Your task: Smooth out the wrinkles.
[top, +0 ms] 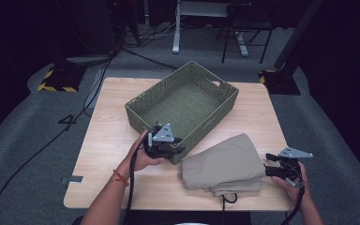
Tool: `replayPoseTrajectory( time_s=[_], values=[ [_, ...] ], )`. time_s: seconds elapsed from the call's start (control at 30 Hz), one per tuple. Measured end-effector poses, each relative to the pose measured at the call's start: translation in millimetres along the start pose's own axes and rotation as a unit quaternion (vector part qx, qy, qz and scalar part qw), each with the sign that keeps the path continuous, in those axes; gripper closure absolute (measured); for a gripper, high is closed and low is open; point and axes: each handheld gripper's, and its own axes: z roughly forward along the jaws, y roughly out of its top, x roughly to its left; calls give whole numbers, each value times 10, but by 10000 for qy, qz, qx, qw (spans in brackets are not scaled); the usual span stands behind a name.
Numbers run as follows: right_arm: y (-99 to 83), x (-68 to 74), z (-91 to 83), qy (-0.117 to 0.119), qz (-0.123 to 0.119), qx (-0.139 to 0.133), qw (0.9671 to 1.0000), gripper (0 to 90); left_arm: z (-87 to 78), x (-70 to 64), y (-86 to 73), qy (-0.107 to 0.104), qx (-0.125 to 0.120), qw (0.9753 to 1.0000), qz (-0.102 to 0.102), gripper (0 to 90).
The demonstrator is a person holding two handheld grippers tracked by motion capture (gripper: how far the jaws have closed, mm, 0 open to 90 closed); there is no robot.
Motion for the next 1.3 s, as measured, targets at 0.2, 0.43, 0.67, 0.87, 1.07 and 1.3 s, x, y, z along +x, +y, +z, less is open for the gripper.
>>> replayPoseTrajectory(
  time_s=[0.2,0.43,0.67,0.87,1.07,1.3],
  values=[
    [-2,0,6,4,-8,23,10000,360,-265,69,-188,589,21,9969,-529,558],
    [-1,7,13,1,-31,38,10000,365,-457,16,-198,795,-188,9934,-802,443],
    [2,24,13,-4,-56,46,10000,368,-144,53,-72,812,418,9932,-716,337],
    [-10,8,31,44,-75,91,9999,366,-81,165,-130,717,494,9924,-867,483],
    [-5,27,34,57,-95,107,9999,370,3,248,-56,602,523,9922,-956,521],
    [-4,32,39,81,-109,101,9999,368,223,305,112,-2,369,9965,-745,797]
  ],
)
